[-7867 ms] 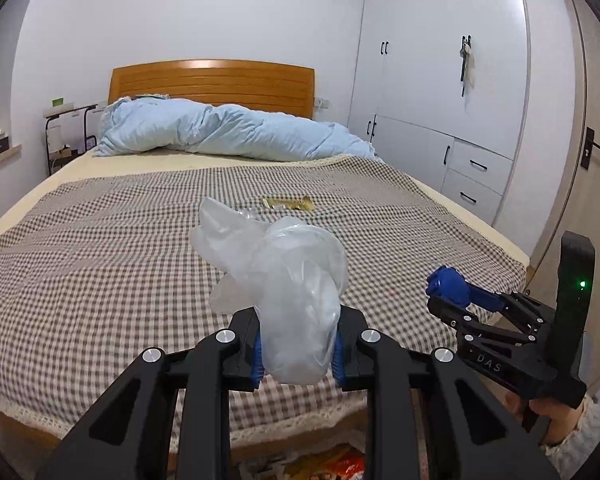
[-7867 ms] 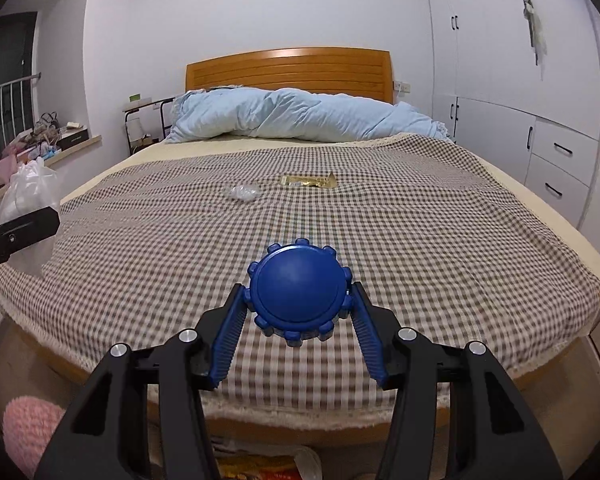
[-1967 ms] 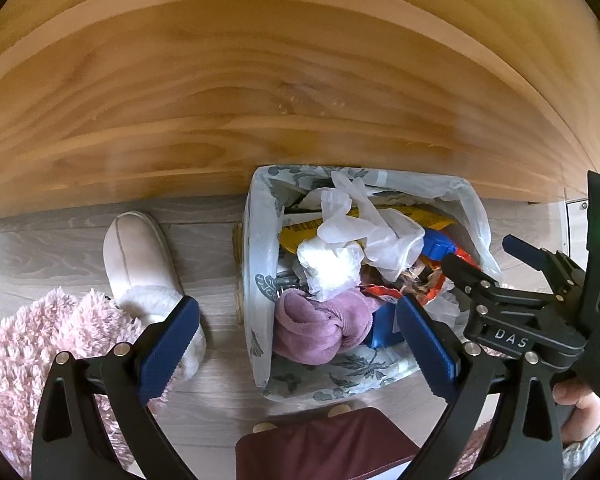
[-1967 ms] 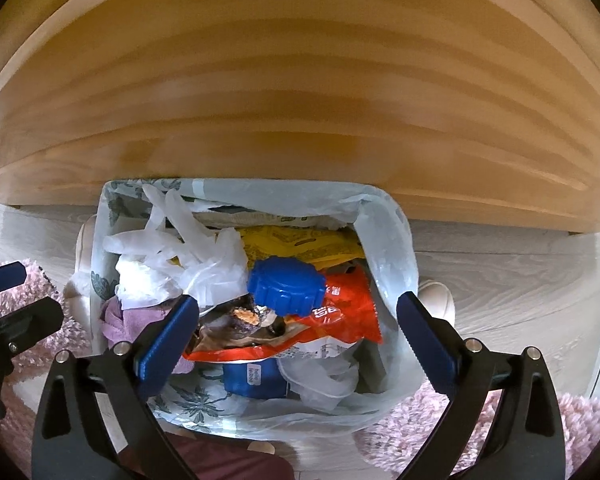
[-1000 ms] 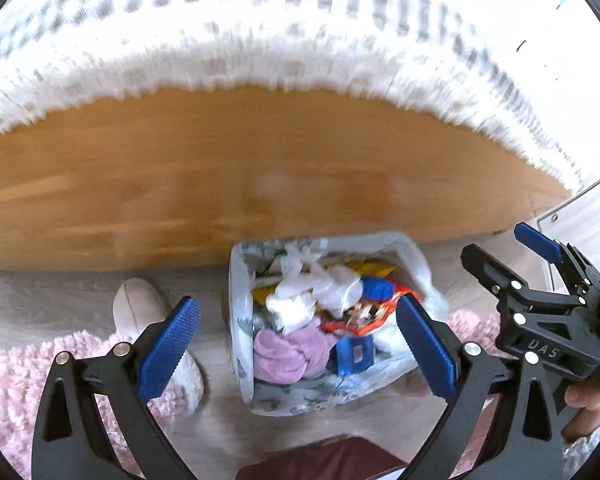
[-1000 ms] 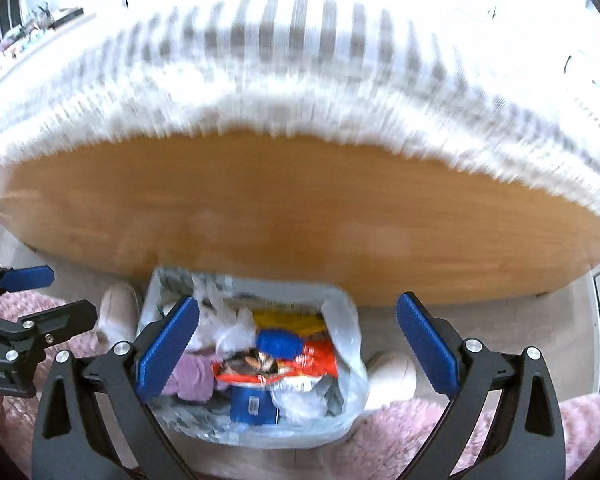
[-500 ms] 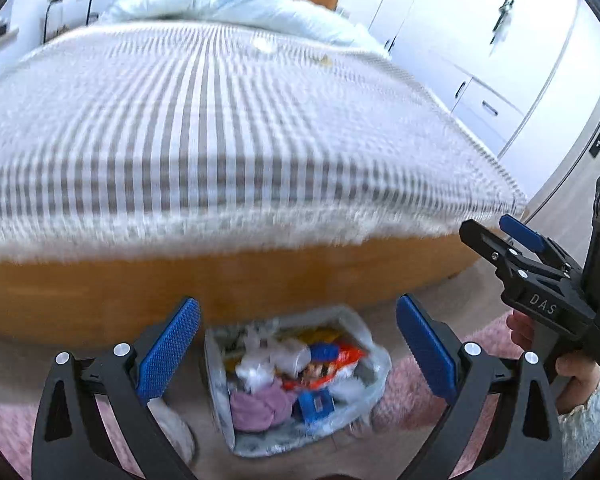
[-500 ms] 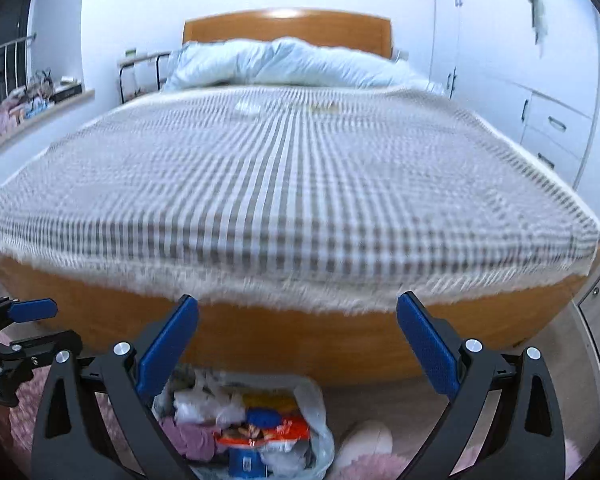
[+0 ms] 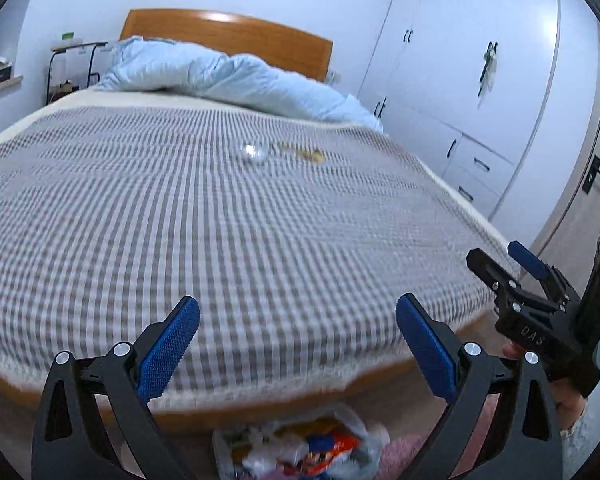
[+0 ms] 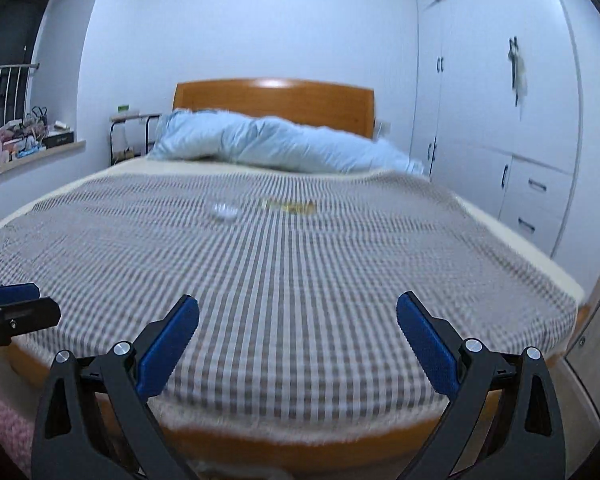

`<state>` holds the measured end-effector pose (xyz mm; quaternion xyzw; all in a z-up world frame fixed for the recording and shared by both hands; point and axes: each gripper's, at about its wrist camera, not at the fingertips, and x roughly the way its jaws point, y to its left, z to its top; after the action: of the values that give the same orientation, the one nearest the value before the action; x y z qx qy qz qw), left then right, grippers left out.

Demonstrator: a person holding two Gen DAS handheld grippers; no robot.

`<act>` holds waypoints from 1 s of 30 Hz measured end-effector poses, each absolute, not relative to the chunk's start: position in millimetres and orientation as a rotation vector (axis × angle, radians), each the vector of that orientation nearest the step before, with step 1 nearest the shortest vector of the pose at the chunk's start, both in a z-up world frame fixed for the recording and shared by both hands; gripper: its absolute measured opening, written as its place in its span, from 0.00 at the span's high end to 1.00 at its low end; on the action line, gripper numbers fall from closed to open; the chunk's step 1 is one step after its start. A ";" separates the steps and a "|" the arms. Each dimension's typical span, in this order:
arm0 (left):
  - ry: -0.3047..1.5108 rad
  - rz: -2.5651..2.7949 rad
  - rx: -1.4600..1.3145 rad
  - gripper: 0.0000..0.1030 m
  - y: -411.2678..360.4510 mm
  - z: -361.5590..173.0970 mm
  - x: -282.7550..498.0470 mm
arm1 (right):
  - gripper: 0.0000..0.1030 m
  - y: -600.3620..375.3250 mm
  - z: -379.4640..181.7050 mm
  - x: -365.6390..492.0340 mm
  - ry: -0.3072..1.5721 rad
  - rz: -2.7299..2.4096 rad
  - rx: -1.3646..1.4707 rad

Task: Collect trash
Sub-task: 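Raise both open tools from the trash bag back toward the bed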

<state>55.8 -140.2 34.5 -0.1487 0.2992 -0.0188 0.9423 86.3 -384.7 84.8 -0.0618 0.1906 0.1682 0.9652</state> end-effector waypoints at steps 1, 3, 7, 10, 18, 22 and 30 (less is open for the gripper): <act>0.600 -0.034 -0.305 0.07 -139.9 38.2 61.9 | 0.08 -382.6 87.9 91.6 0.370 0.335 -0.124; 0.581 -0.033 -0.307 0.07 -139.5 44.6 71.3 | 0.08 -379.7 91.7 100.5 0.354 0.333 -0.118; 0.552 -0.024 -0.316 0.07 -136.4 54.6 87.8 | 0.08 -371.0 102.4 122.4 0.324 0.327 -0.107; 0.534 -0.015 -0.336 0.07 -131.2 62.8 104.6 | 0.08 -366.3 109.9 136.0 0.297 0.326 -0.091; 0.482 0.028 -0.333 0.07 -114.6 77.8 145.1 | 0.08 -353.5 118.7 173.7 0.259 0.310 -0.073; 0.471 0.054 -0.352 0.07 -101.3 84.2 167.0 | 0.08 -351.3 119.4 195.6 0.272 0.304 -0.015; 0.421 0.074 -0.383 0.07 -82.5 101.9 215.2 | 0.08 -334.9 117.4 240.8 0.272 0.276 0.025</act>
<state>215.2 -82.5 101.9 -0.1887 0.2075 0.0364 0.9592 240.8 -334.9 117.4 0.0123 0.1353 0.1369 0.9812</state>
